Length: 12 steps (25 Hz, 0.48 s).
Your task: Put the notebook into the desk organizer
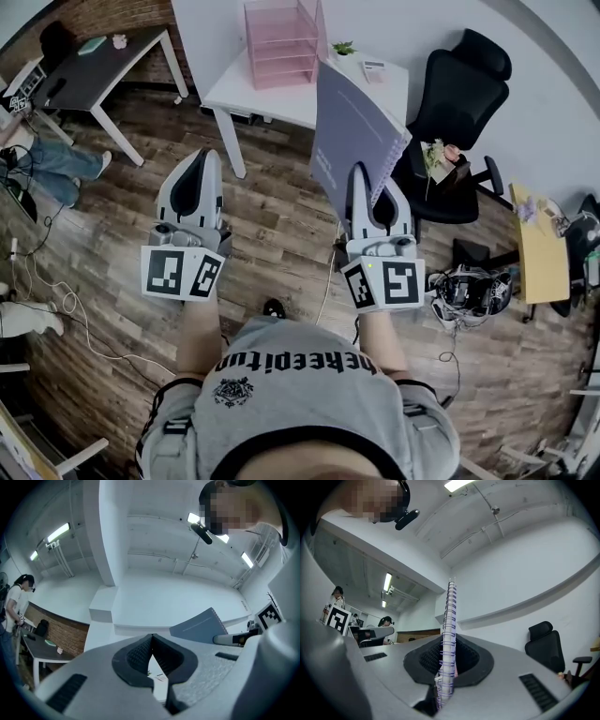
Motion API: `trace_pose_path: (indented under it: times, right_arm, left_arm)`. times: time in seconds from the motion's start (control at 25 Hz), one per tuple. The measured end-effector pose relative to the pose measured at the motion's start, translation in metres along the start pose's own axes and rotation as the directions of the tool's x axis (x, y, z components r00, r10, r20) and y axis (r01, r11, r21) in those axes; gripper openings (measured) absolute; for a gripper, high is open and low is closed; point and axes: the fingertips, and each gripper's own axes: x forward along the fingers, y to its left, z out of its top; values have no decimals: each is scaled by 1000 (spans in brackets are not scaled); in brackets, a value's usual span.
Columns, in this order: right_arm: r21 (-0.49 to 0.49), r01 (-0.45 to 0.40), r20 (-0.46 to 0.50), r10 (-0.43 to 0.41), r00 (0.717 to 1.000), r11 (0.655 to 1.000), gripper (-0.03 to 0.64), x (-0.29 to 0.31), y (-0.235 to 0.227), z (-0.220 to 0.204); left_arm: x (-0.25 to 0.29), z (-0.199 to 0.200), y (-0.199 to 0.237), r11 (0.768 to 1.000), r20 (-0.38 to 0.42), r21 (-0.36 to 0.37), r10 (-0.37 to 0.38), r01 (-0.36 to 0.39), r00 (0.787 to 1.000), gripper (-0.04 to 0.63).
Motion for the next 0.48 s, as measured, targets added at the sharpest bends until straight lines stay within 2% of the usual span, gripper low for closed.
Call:
trace_pose_path:
  times: [0.36,0.48]
  right_arm:
    - [-9,29,8,-29,1000,1000,32,49,11,-19]
    - [-8,37,0,-37,999,999,32,57,10,-25]
  left_arm:
    - [25,-17,51,999,-5,40,-7,7,1000,3]
    - [31,-25,62,1000,-8,25,2,-2,1000,3]
